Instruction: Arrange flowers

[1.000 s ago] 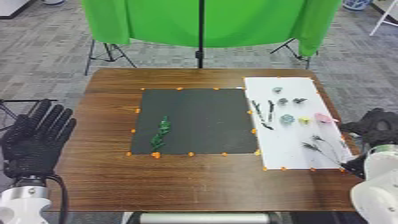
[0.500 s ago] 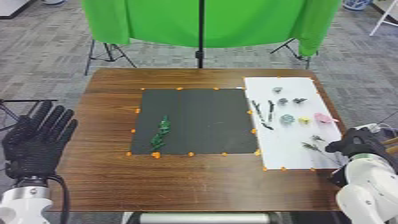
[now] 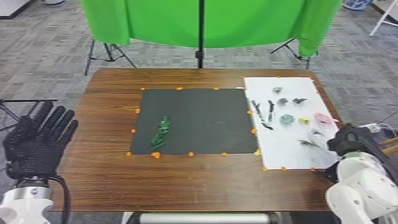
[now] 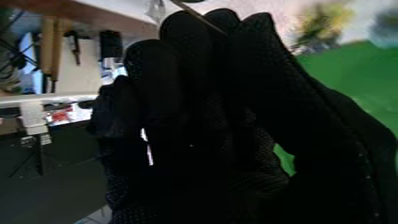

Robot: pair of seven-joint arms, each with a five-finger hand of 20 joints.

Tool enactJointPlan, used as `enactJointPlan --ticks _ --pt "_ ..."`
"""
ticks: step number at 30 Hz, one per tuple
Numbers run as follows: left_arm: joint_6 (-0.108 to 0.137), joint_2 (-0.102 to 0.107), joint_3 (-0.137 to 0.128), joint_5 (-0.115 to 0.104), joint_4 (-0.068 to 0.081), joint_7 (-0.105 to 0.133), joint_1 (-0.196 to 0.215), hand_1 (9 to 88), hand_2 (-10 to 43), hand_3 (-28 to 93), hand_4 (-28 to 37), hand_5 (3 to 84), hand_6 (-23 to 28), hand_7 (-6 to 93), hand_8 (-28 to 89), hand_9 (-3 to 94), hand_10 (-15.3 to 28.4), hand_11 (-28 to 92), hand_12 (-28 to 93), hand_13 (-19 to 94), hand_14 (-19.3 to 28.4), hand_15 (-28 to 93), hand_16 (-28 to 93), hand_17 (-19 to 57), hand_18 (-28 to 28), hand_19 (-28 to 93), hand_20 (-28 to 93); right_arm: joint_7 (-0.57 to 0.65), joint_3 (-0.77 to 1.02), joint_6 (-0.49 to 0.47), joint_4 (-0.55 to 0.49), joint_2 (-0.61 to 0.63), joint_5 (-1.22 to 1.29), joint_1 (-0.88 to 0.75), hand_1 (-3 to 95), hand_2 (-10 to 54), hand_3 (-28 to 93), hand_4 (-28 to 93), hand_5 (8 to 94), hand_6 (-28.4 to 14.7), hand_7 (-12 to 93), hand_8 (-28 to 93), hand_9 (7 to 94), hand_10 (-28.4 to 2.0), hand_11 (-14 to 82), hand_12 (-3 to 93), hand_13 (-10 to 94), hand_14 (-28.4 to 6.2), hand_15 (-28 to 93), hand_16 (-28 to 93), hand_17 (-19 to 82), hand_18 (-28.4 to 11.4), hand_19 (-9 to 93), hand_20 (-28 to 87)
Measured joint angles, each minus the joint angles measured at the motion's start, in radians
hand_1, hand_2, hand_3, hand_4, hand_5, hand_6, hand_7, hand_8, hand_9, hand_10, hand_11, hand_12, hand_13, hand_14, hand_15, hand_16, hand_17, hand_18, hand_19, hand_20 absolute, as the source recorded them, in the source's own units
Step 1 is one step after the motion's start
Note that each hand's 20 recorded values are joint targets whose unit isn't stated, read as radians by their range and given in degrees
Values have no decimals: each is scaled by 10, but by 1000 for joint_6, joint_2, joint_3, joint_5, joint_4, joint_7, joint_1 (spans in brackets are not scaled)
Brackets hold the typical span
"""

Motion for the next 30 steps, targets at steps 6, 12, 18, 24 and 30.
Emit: enactJointPlan --ticks 6,12,18,24,30 --pt "2 0 0 0 -1 -1 0 272 96 787 -283 437 73 75 -82 381 130 138 91 310 125 146 -11 -45 123 274 116 41 -28 14 -129 9 182 22 531 -95 775 -230 752 -35 375 123 802 -137 228 492 649 -145 657 347 357 -238 908 404" --pt "7 0 1 0 -1 -3 0 272 95 787 -283 437 73 75 -82 380 131 138 92 310 125 147 -12 -45 124 276 117 59 -162 14 -151 6 212 130 531 -95 765 -209 758 -37 361 135 808 -140 231 494 659 -152 668 338 368 -245 923 397" --pt "10 3 16 0 -1 -9 -8 273 95 787 -283 437 72 76 -82 380 131 137 91 311 125 147 -12 -46 124 279 117 55 -341 11 -108 -56 192 255 531 -95 762 -204 761 -39 353 148 811 -142 235 496 661 -153 675 331 372 -248 930 391" --pt "15 10 39 0 0 -25 -25 272 95 787 -283 437 73 76 -83 381 131 137 92 311 125 148 -12 -46 125 281 117 61 -502 -63 -15 -145 246 348 531 -95 758 -203 759 -39 352 155 812 -143 240 492 668 -158 682 322 381 -252 931 397" --pt "21 26 51 -3 3 -30 -40 272 94 789 -283 438 72 76 -83 382 132 138 92 313 124 150 -12 -46 125 282 117 140 -622 -71 98 -225 377 411 529 -95 758 -202 755 -43 348 160 808 -145 260 475 676 -161 696 292 397 -257 932 421"
